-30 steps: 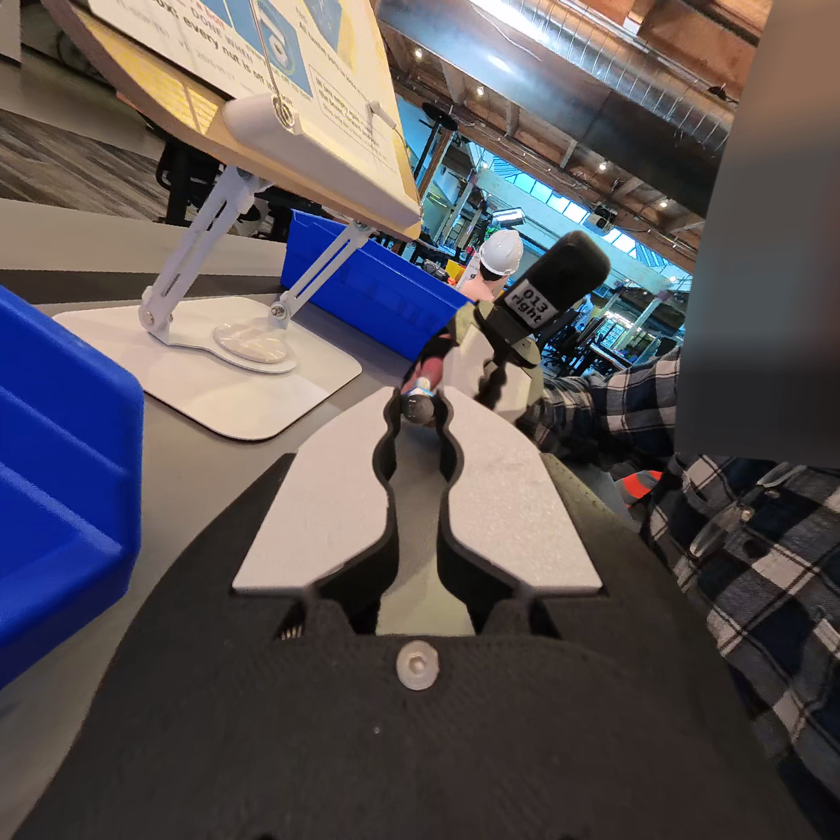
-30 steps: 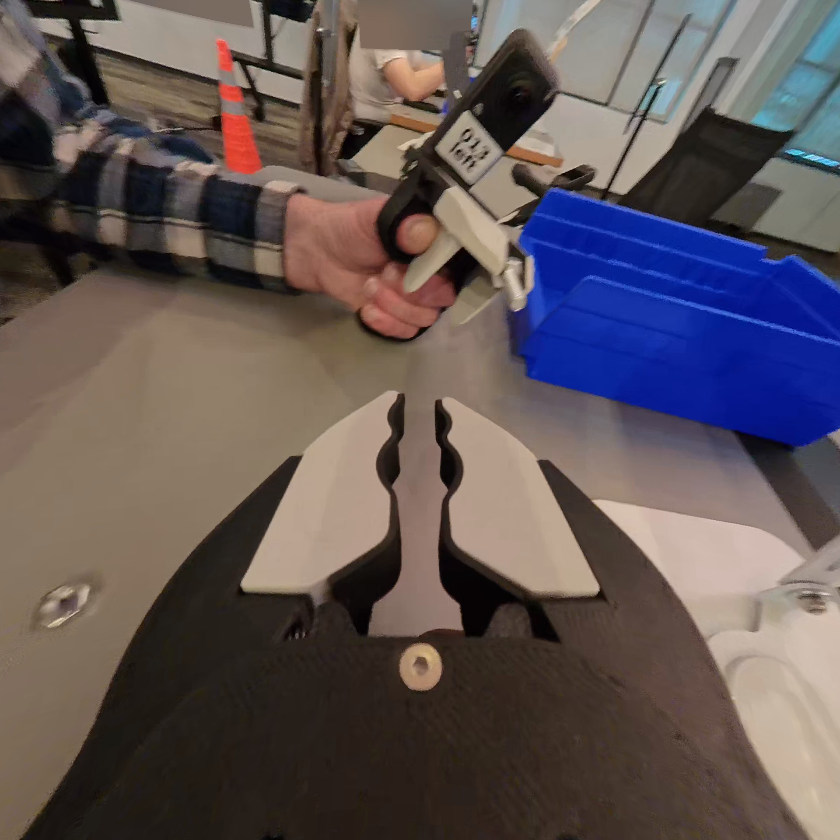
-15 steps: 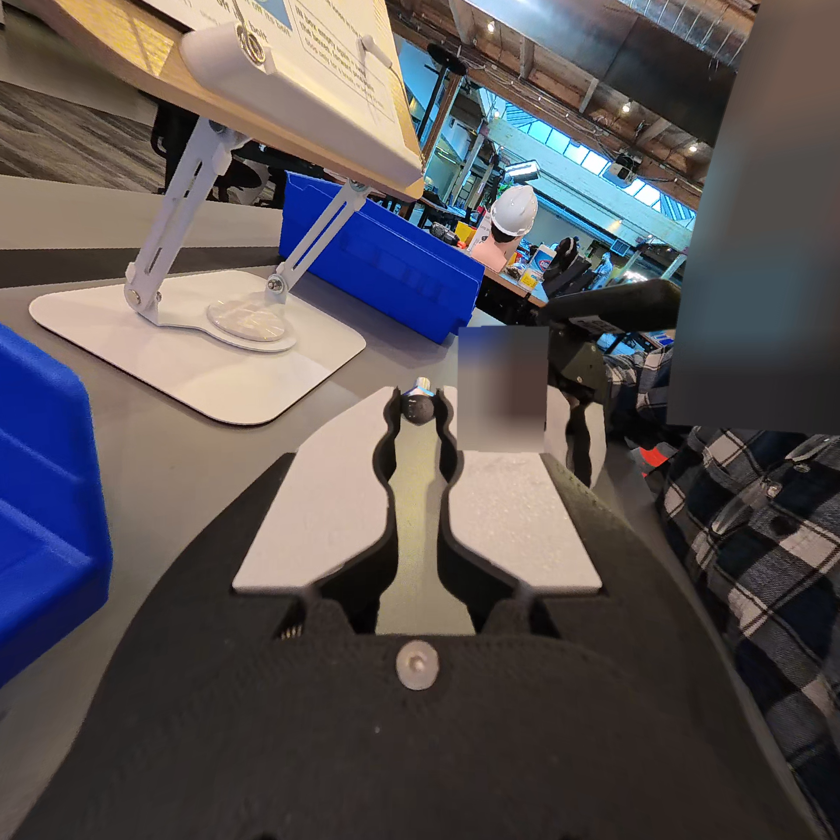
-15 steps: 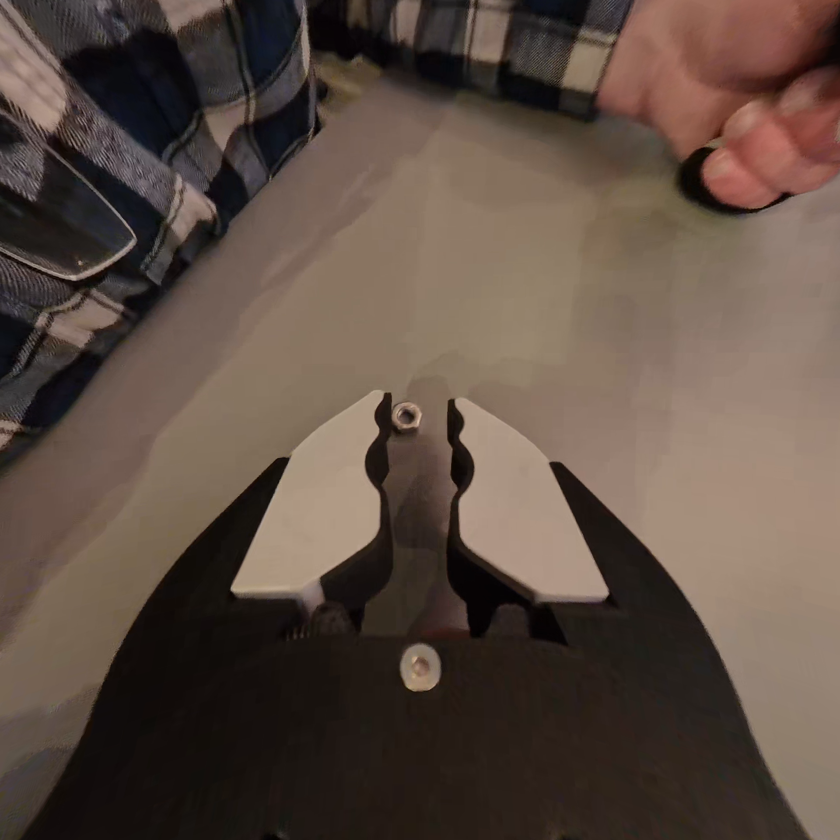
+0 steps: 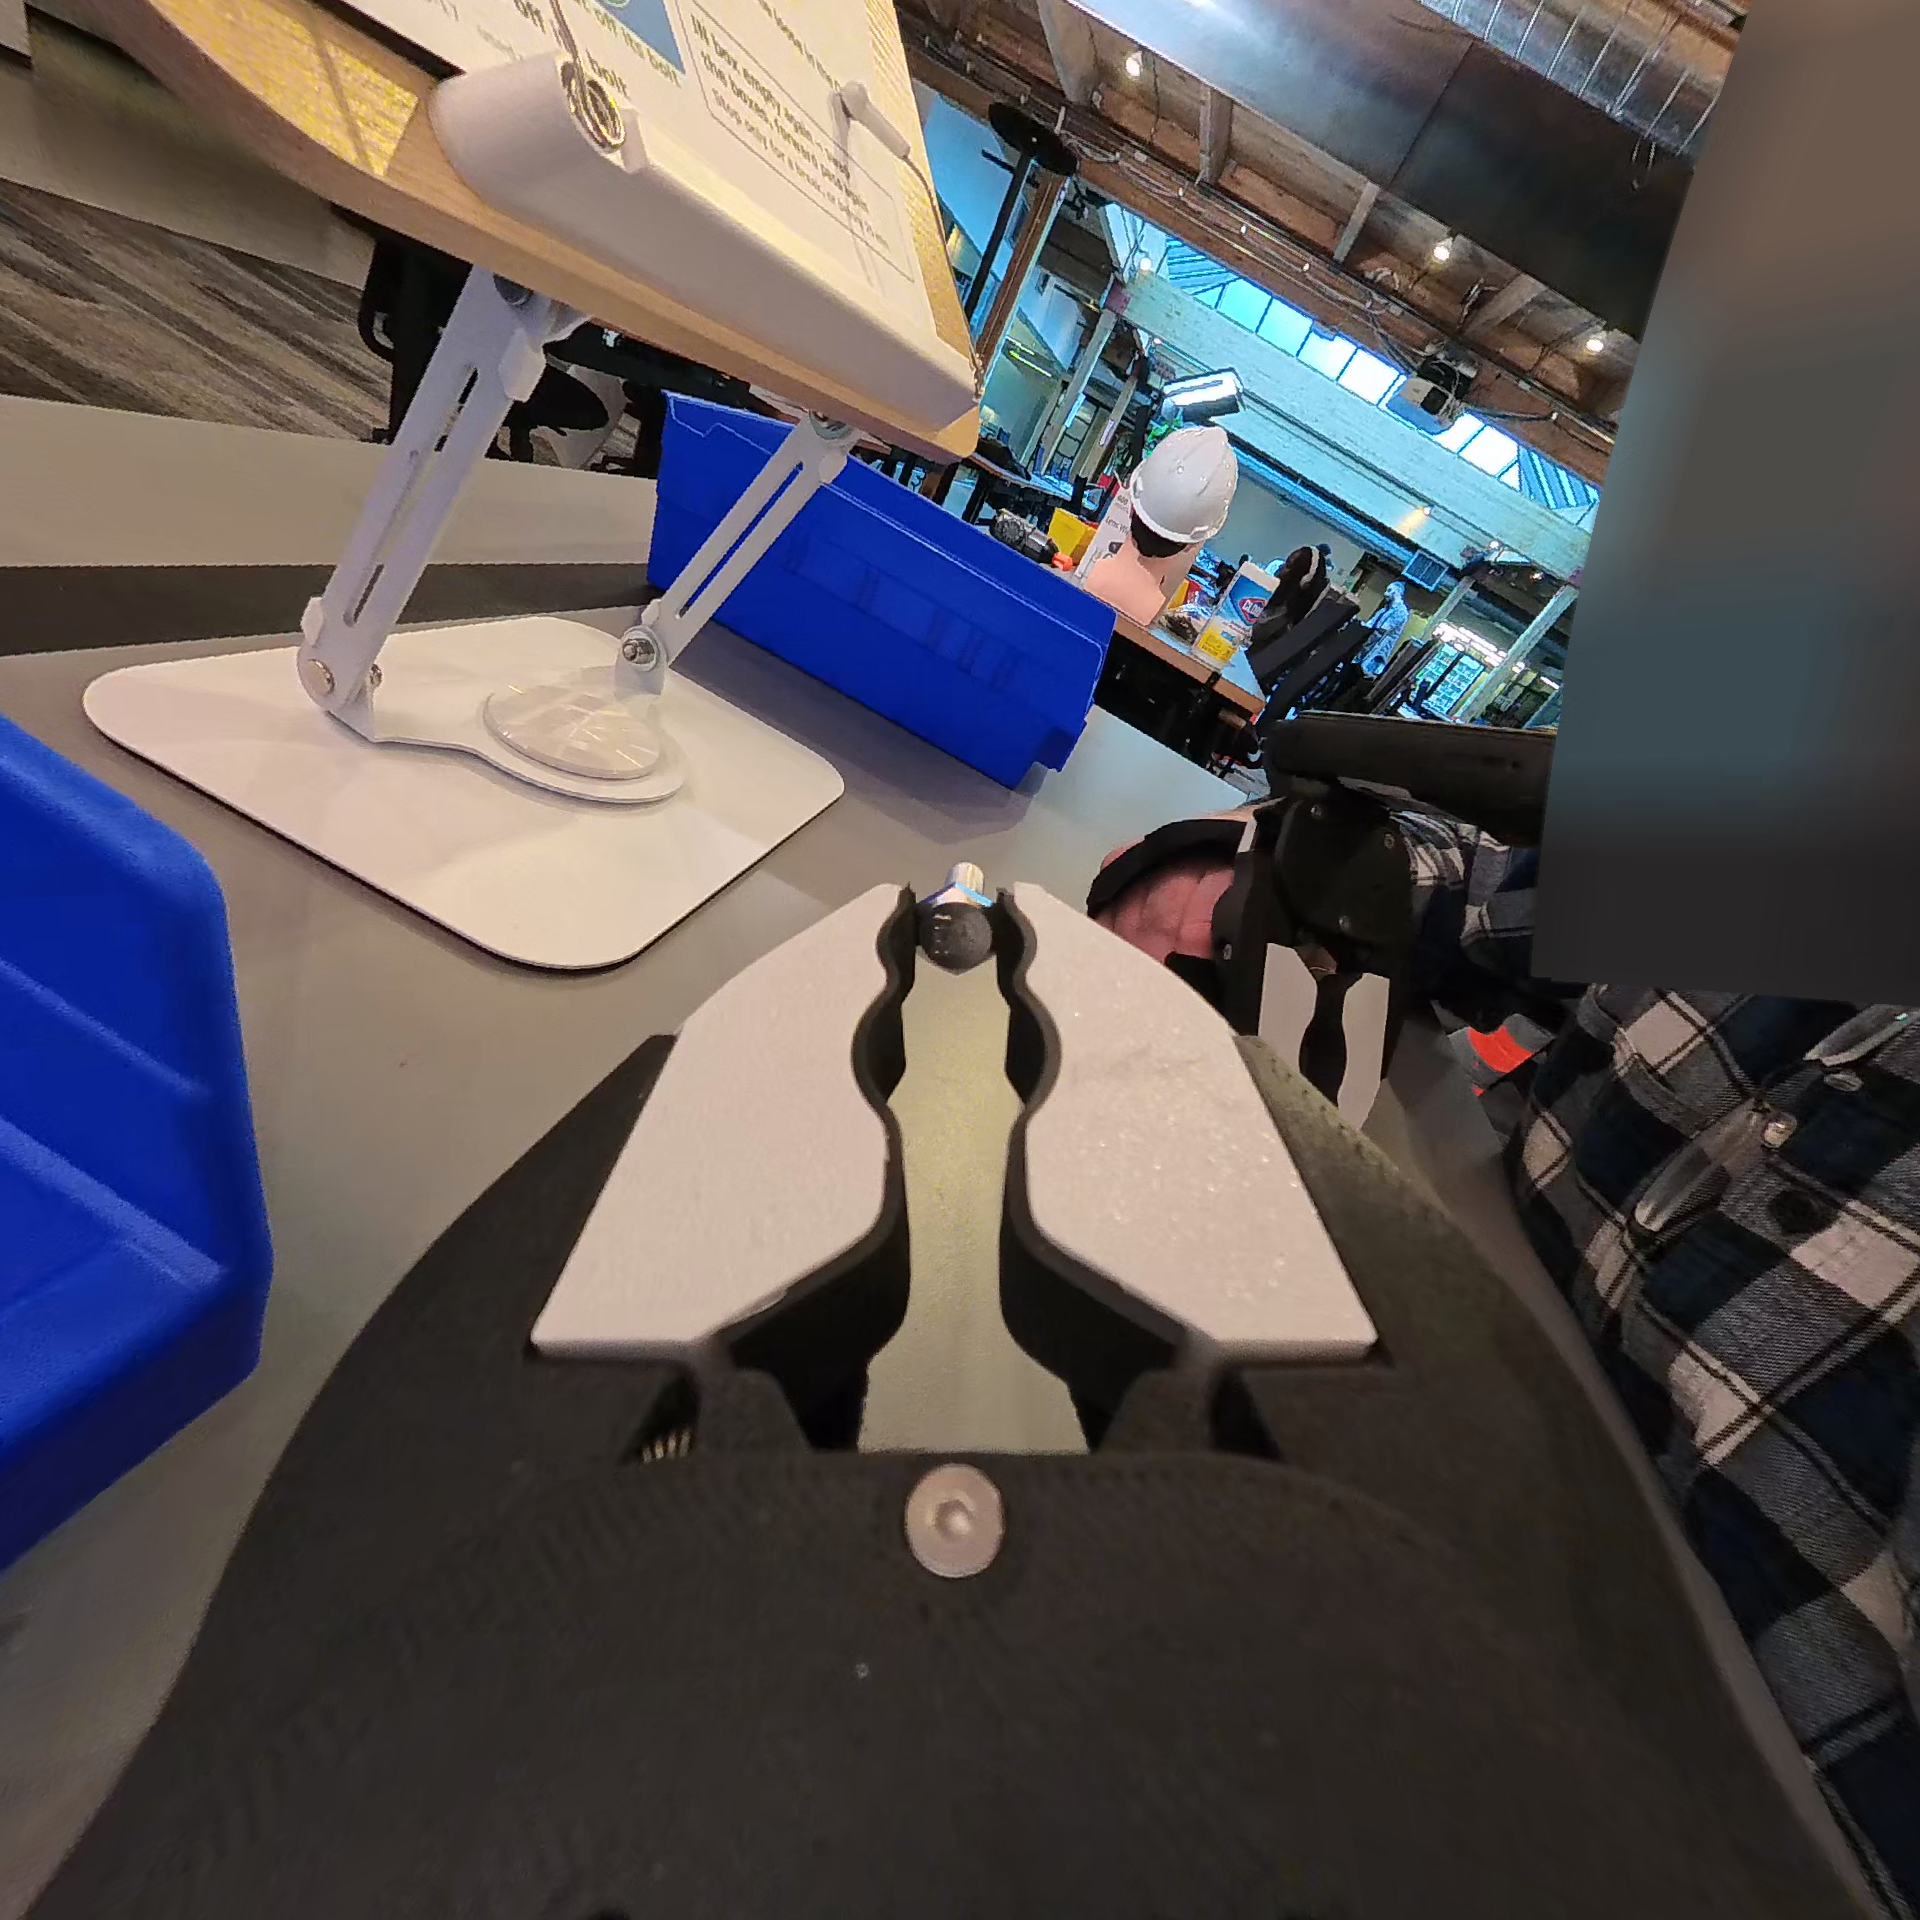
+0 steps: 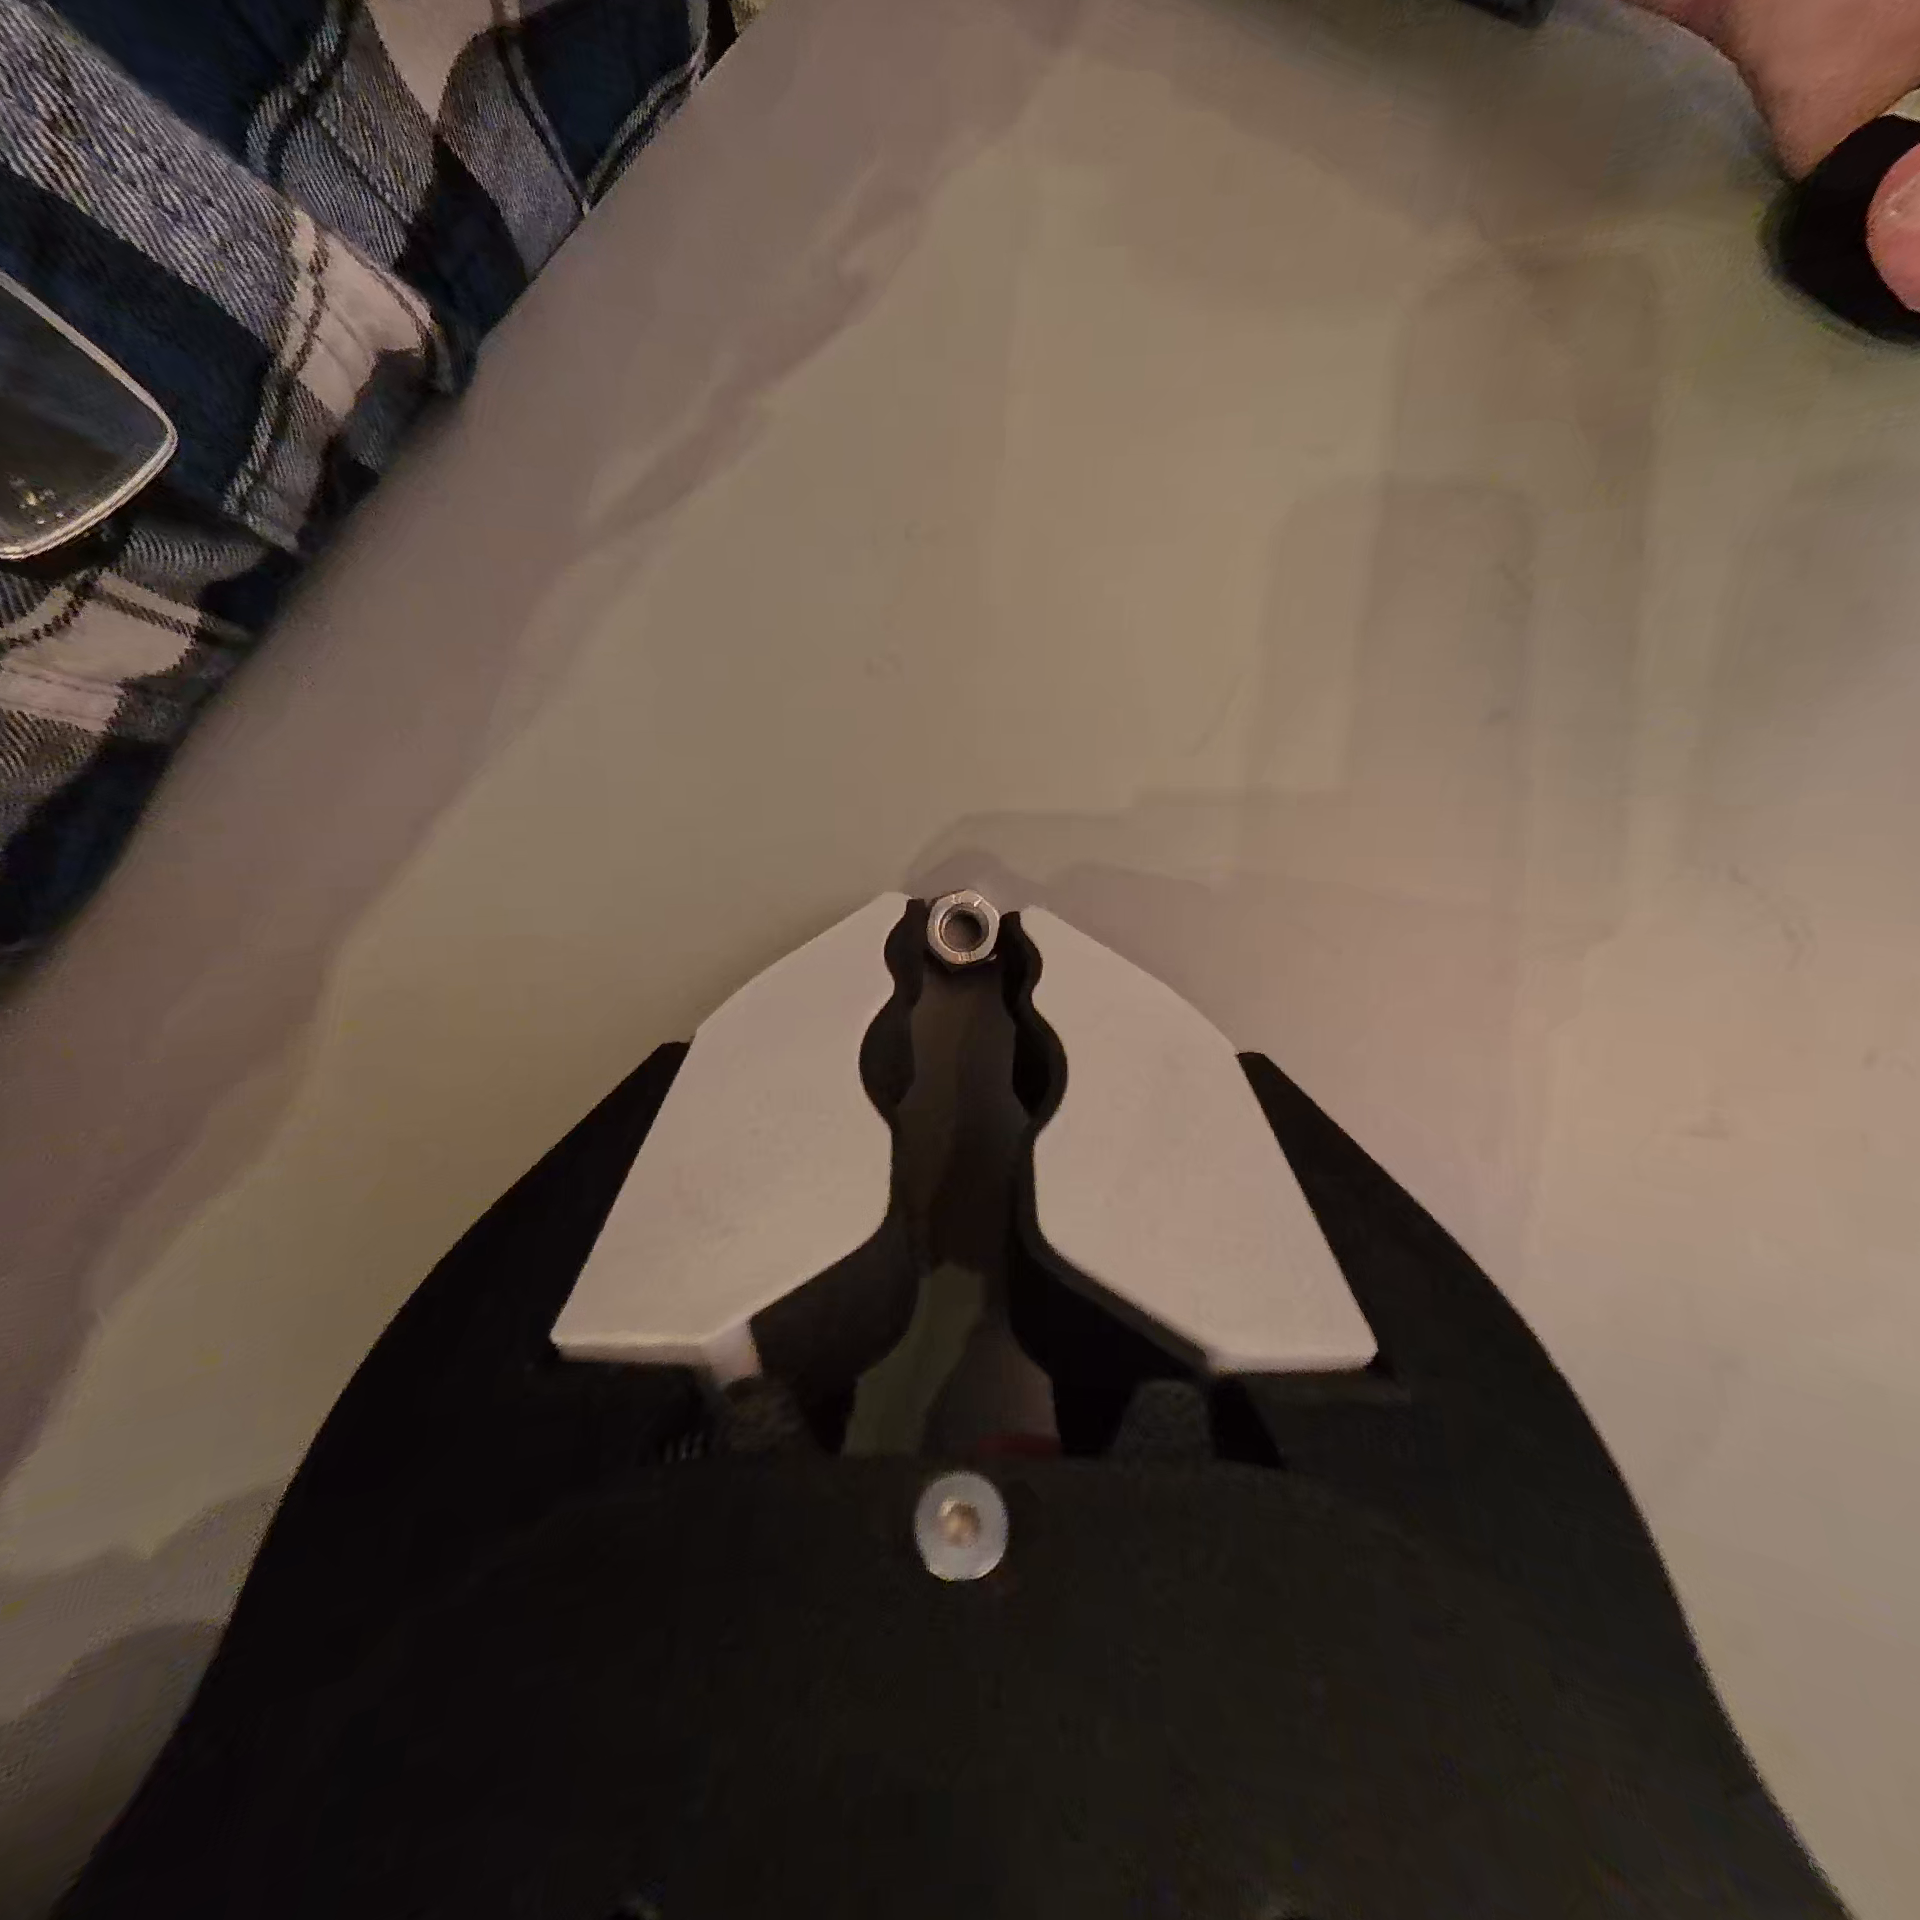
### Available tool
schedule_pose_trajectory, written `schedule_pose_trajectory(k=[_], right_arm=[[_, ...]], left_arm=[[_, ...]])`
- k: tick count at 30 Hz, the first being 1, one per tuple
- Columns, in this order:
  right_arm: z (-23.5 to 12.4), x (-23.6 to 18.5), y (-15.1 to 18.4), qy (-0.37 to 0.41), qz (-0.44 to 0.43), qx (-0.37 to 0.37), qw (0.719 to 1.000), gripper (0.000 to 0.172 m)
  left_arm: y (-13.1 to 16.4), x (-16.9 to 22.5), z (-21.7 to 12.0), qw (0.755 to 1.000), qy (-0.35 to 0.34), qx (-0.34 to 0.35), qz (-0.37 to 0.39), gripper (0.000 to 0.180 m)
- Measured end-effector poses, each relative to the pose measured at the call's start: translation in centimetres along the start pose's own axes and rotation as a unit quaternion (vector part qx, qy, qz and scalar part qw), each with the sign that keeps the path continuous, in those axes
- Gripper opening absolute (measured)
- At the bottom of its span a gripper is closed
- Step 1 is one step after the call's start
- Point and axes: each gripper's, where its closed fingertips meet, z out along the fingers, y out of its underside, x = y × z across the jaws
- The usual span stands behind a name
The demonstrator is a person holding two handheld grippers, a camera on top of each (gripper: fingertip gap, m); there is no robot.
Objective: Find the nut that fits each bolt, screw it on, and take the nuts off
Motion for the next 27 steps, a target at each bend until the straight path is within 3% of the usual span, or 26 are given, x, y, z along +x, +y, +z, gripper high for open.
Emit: schedule_pose_trajectory(k=[9, 14, 17, 20, 24, 27], right_arm=[[-0.9, 1.4, -0.8, 0.036, 0.012, 0.038, 0.999, 0.014], [-4.9, 3.5, -2.5, 0.091, 0.037, 0.097, 0.99, 0.014], [-9.9, 5.5, -3.2, 0.159, 0.056, 0.122, 0.978, 0.014], [-17.8, 8.2, -2.2, 0.285, 0.078, 0.111, 0.949, 0.014], [-29.5, 10.3, 2.2, 0.461, 0.142, 0.082, 0.872, 0.014], [-35.2, 10.8, 8.5, 0.553, 0.21, 0.008, 0.806, 0.014]], left_arm=[[0.0, -0.2, -0.1, 1.0, -0.015, -0.002, 0.022, 0.014], [0.1, 0.0, 0.0, 0.999, -0.023, -0.011, 0.047, 0.014], [0.3, 0.1, 0.2, 0.998, -0.023, -0.018, 0.051, 0.014], [0.3, 0.2, 0.3, 0.998, -0.025, -0.022, 0.057, 0.014], [0.3, 0.1, 0.4, 0.998, -0.028, -0.018, 0.058, 0.014], [0.4, 0.0, 0.6, 0.998, -0.028, -0.022, 0.059, 0.014]])
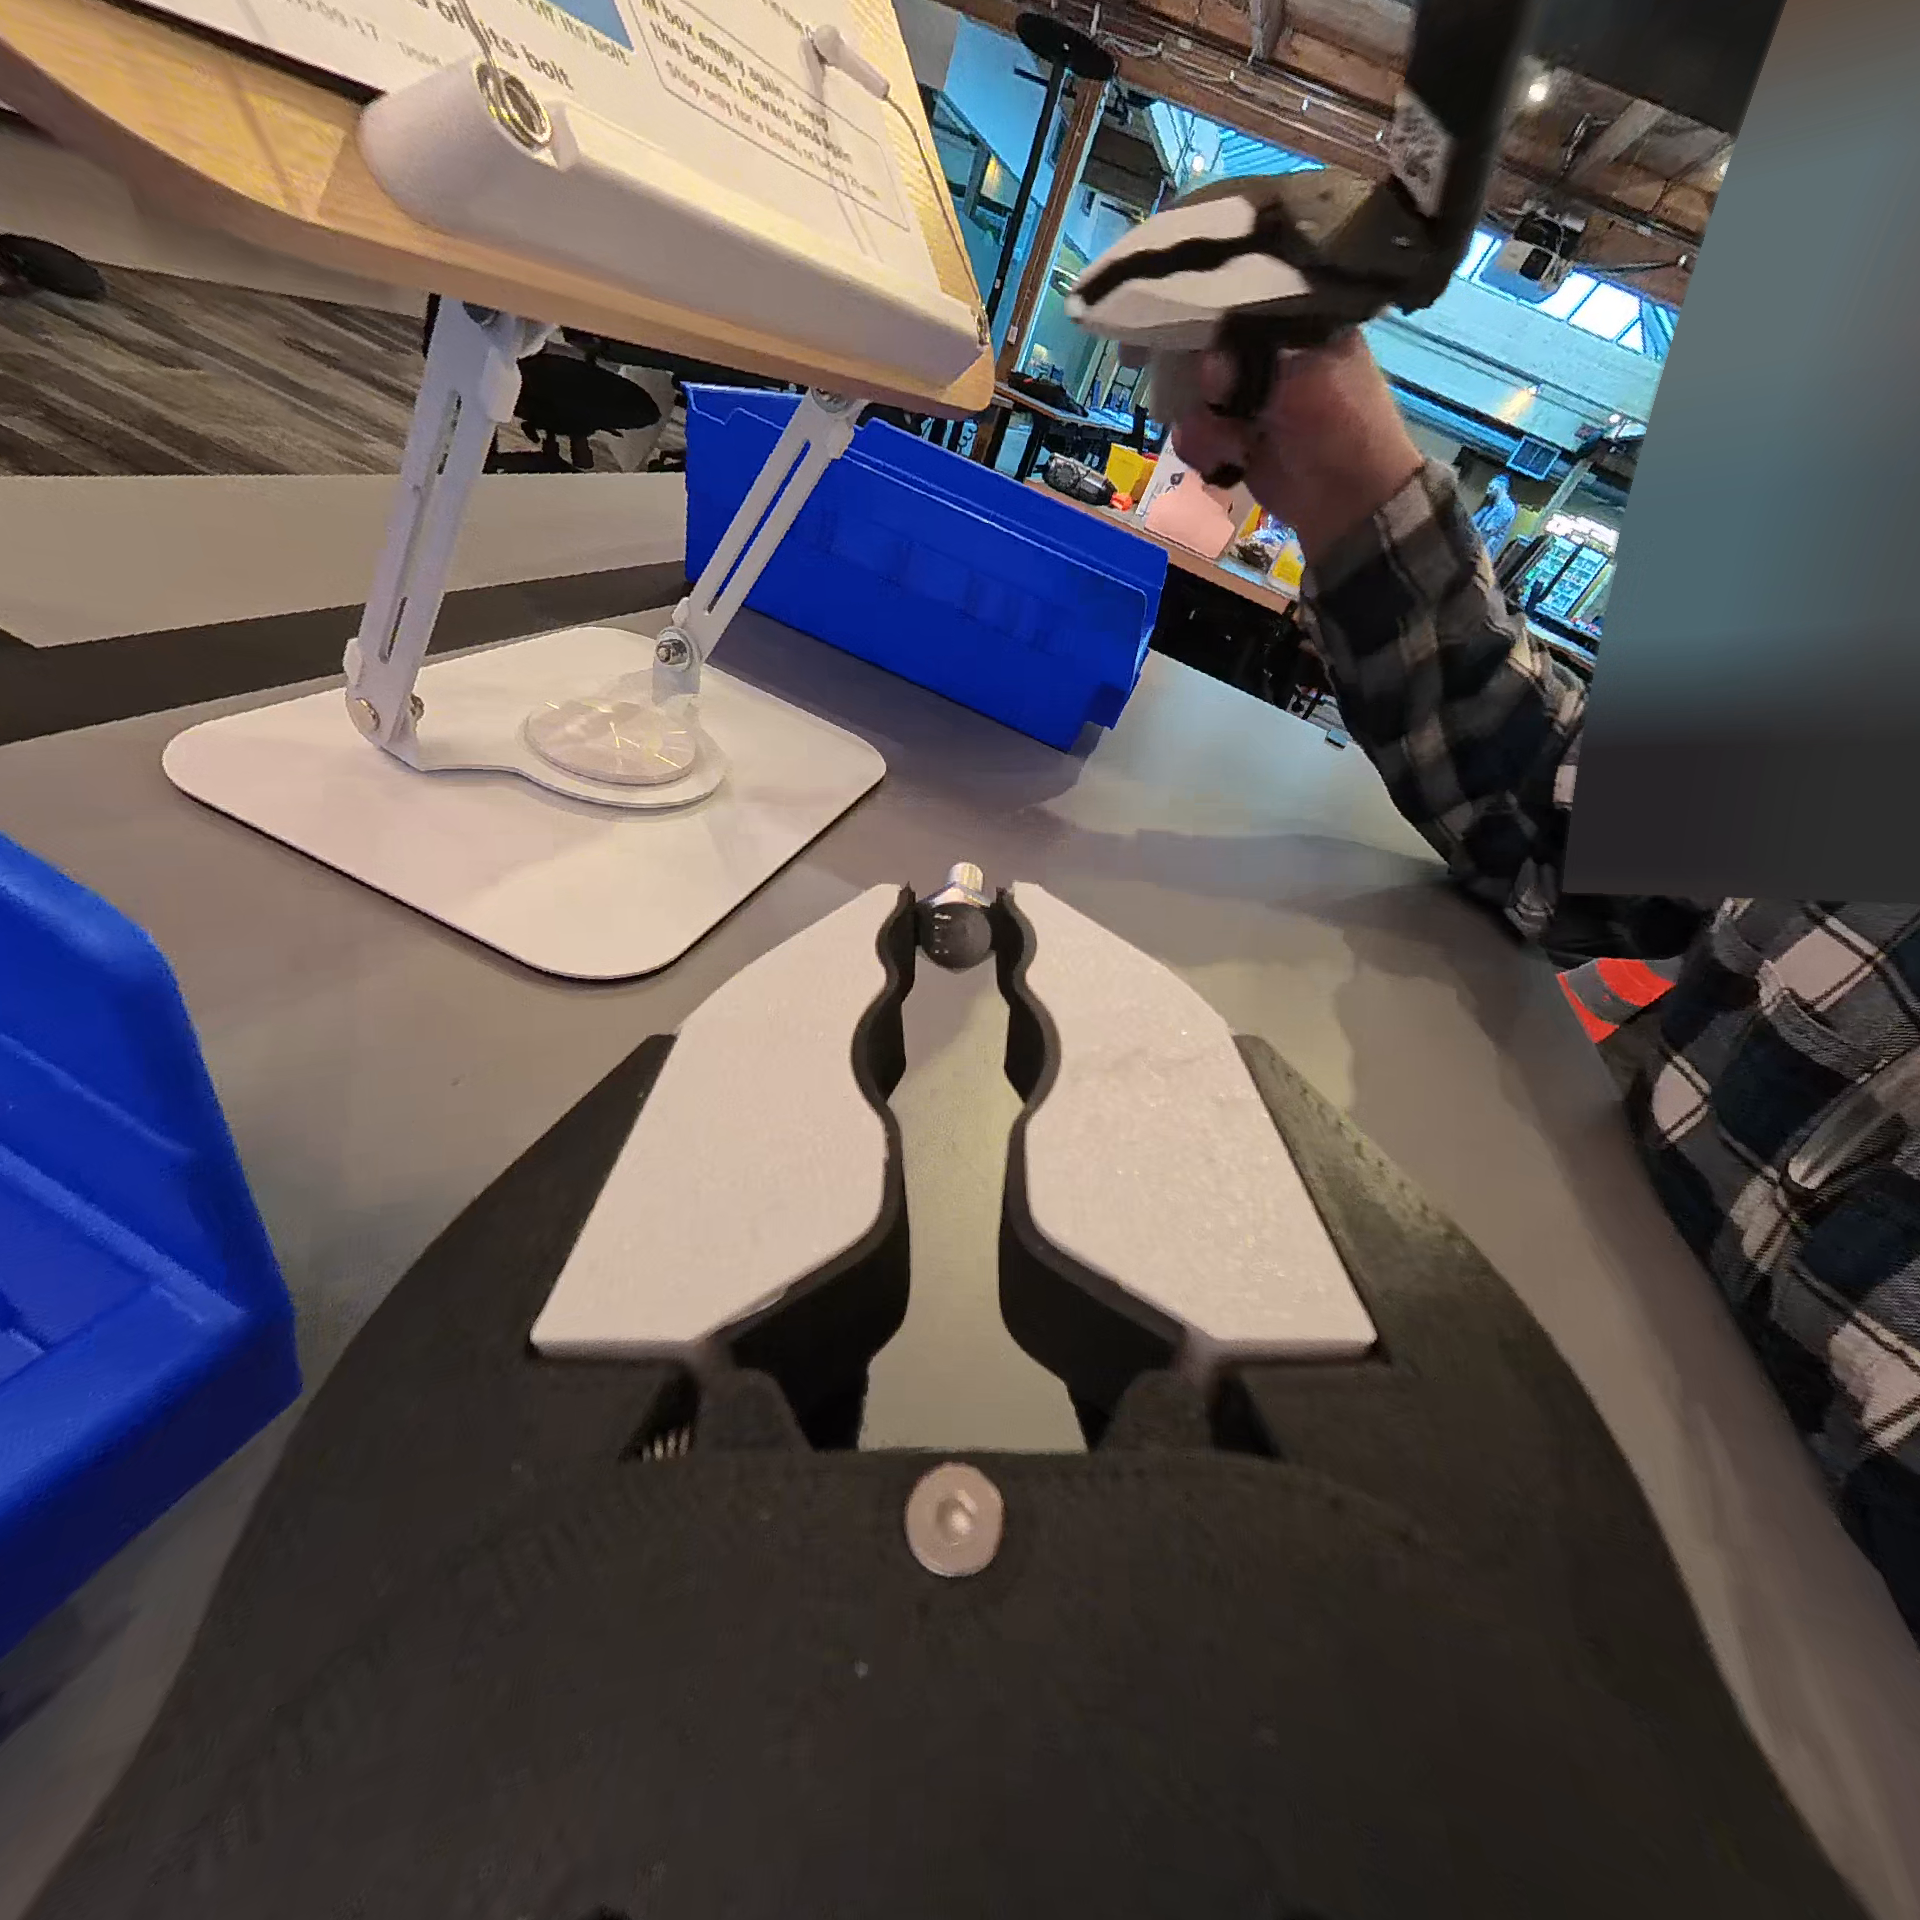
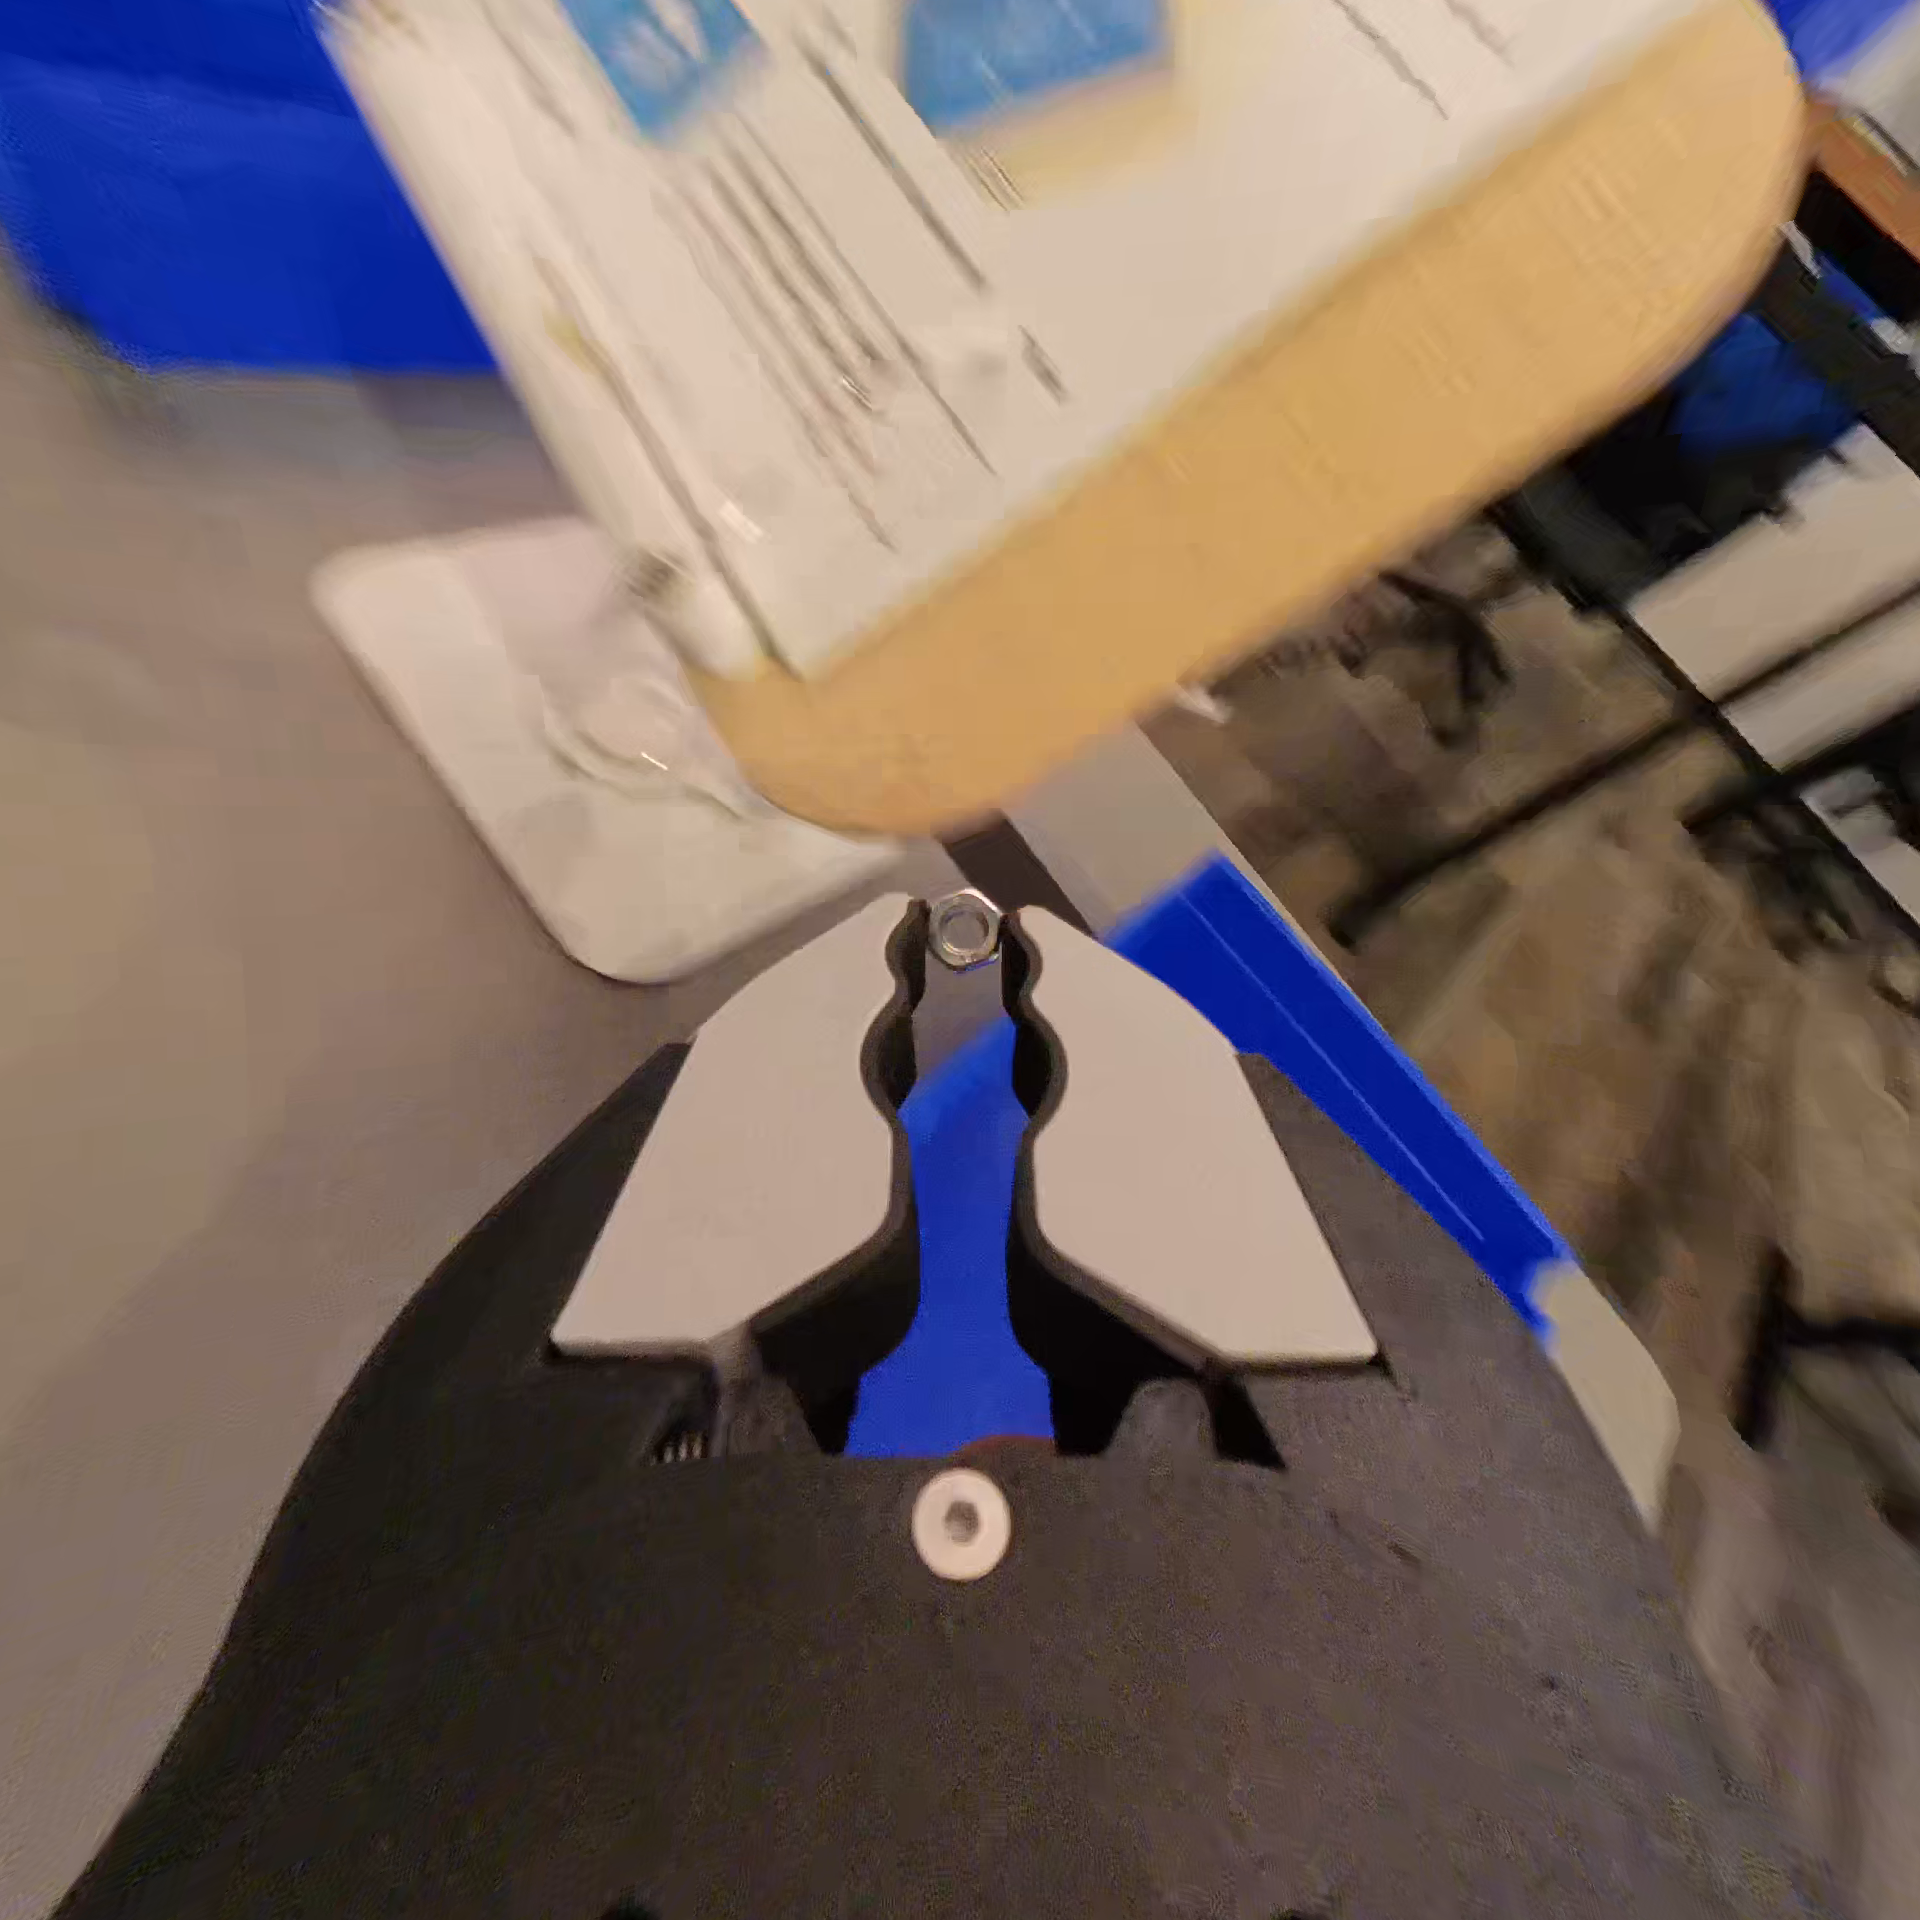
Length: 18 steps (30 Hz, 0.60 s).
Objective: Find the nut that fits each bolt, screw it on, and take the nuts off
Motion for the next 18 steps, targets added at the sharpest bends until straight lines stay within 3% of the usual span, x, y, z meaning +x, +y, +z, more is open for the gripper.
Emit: schedule_pose_trajectory(k=[3, 7, 13, 18], right_arm=[[-0.3, 4.5, 4.2, 0.079, 0.021, -0.065, 0.995, 0.014], [0.8, 6.5, 9.6, 0.082, 0.082, -0.146, 0.982, 0.014], [2.8, 7.1, 15.9, 0.1, 0.104, -0.247, 0.958, 0.015], [3.9, 6.1, 19.1, 0.061, 0.153, -0.282, 0.945, 0.017]], left_arm=[[0.2, 0.0, 0.1, 1.0, -0.001, -0.006, 0.004, 0.014], [0.1, -0.1, 0.0, 1.0, -0.003, -0.003, 0.004, 0.014], [0.1, -0.1, 0.0, 1.0, -0.004, -0.002, 0.005, 0.014], [0.1, -0.1, -0.1, 1.0, -0.003, -0.002, 0.005, 0.014]])
